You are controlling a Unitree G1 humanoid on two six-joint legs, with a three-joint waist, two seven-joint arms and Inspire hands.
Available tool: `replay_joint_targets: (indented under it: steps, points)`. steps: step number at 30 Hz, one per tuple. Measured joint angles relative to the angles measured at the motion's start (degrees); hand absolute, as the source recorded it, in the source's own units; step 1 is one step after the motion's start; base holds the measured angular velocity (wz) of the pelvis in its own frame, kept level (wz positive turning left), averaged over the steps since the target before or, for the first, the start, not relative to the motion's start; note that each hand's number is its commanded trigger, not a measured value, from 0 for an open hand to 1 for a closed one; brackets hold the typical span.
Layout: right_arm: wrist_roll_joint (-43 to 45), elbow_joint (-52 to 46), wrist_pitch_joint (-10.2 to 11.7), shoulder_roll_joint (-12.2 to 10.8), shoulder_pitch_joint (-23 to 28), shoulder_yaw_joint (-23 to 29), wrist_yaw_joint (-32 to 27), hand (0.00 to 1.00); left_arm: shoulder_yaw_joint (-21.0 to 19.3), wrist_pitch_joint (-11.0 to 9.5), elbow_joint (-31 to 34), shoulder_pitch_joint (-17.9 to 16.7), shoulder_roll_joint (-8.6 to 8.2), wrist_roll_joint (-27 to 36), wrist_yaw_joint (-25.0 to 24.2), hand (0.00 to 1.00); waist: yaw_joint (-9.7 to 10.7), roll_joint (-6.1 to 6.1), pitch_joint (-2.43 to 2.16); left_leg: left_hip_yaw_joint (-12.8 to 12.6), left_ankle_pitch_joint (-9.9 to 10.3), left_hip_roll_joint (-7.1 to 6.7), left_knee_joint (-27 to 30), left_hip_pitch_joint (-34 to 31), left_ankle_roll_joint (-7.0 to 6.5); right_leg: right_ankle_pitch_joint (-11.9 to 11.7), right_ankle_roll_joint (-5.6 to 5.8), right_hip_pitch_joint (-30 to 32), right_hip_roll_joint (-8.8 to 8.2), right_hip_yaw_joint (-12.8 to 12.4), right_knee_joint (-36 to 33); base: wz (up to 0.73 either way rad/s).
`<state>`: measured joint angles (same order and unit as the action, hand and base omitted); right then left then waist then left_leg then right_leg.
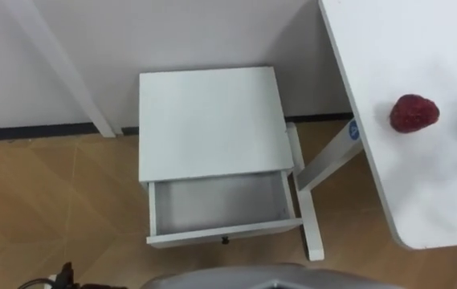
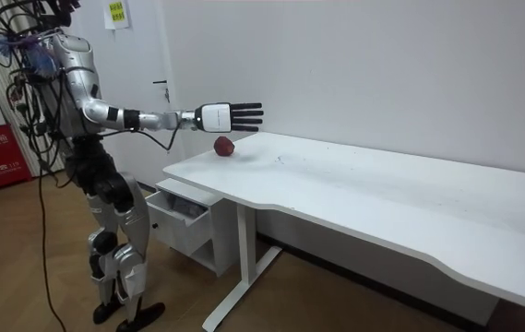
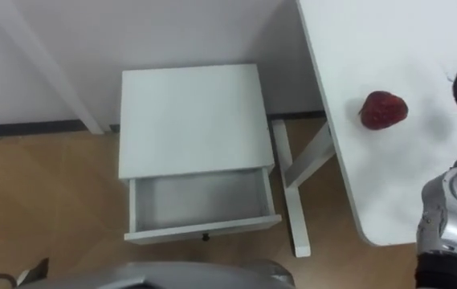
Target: Put apple and close drawer
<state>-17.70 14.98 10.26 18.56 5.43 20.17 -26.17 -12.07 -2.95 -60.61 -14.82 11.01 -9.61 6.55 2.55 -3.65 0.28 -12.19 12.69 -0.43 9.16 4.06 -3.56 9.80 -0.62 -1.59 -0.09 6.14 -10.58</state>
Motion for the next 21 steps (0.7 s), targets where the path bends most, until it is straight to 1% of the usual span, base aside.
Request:
replay_joint_targets:
  steps: [3,5,8,15,21]
  points:
    - [0.1,0.0,0.0,0.1,0.0,-1.6,3.0,0.0,0.3,0.0,0.0,0.0,0.02,0.0,0.0,0.0,0.0,-0.03,0.14,0.2,0.0,-0.02,0.0,0.2,0.0,0.0,0.01,-0.4,-0.05,0.3,0.3,0.04]
    - [0.4,0.0,0.0,0.1,0.1,-2.8,5.0,0.0,0.7,0.0,0.0,0.0,0.02,0.0,-0.1,0.0,0.0,0.05,0.12,0.5,0.0,-0.1,0.0,0.2,0.0,0.0,0.02,-0.6,-0.17,0.5,0.8,0.06]
    - [0.4,0.1,-0.4,0.1,0.1,-3.2,7.5,0.0,1.2,0.0,0.0,0.0,0.01,0.0,-0.6,0.0,0.1,0.26,0.09,0.8,0.0,-0.1,0.0,0.2,0.0,0.0,0.02,-0.9,-0.47,1.0,0.8,0.05]
    - [0.5,0.4,-0.4,0.1,0.1,-3.3,9.6,0.0,1.9,0.0,0.3,0.0,0.02,0.1,-0.6,0.0,0.1,0.31,0.03,0.9,0.0,-0.14,-0.1,0.6,0.0,0.0,0.02,-1.4,-0.54,1.2,0.8,0.01]
    - [6.1,1.4,-0.4,0.1,0.3,-5.7,10.9,0.0,3.2,0.0,0.6,-0.2,0.08,0.1,-0.5,0.0,0.2,0.31,-0.02,0.6,0.0,-0.1,0.0,0.7,0.0,0.0,0.02,-1.4,-0.5,1.0,0.8,-0.01]
